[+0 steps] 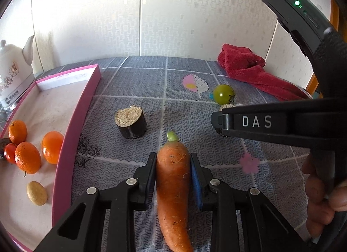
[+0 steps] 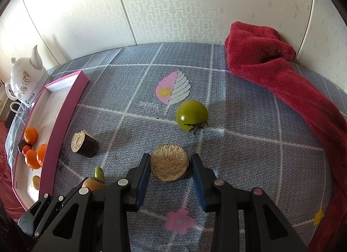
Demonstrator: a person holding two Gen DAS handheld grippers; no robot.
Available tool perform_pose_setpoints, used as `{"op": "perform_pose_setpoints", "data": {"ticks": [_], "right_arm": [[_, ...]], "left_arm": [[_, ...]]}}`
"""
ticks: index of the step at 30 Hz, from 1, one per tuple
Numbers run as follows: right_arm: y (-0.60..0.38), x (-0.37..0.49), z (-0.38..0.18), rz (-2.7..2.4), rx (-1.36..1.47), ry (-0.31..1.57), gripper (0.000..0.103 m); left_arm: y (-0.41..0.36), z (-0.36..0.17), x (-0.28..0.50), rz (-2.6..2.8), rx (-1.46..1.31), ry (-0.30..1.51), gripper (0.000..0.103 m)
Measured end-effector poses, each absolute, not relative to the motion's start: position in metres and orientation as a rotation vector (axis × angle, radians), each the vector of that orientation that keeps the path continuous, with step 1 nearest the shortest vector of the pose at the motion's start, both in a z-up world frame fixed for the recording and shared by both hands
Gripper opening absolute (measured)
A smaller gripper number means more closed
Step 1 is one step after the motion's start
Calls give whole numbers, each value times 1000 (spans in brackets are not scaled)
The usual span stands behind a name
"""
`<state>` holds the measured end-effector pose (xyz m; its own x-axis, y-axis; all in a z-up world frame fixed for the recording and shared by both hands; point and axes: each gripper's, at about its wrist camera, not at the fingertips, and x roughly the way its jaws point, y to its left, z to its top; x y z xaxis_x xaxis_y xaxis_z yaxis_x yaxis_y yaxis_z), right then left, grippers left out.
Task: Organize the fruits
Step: 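Grasp the carrot with the left tool and lift it while the right holds the slice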
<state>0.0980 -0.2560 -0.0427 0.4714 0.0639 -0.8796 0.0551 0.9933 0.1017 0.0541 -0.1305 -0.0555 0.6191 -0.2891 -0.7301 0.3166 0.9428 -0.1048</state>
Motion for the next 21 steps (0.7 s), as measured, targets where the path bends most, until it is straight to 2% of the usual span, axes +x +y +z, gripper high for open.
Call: {"op": "perform_pose_setpoints", "data": {"ticks": [21], "right_arm": [[-253,95,-36,-8,128,1038,37]], "left_arm": [[-119,-17,32,-324,36,698,29]]}}
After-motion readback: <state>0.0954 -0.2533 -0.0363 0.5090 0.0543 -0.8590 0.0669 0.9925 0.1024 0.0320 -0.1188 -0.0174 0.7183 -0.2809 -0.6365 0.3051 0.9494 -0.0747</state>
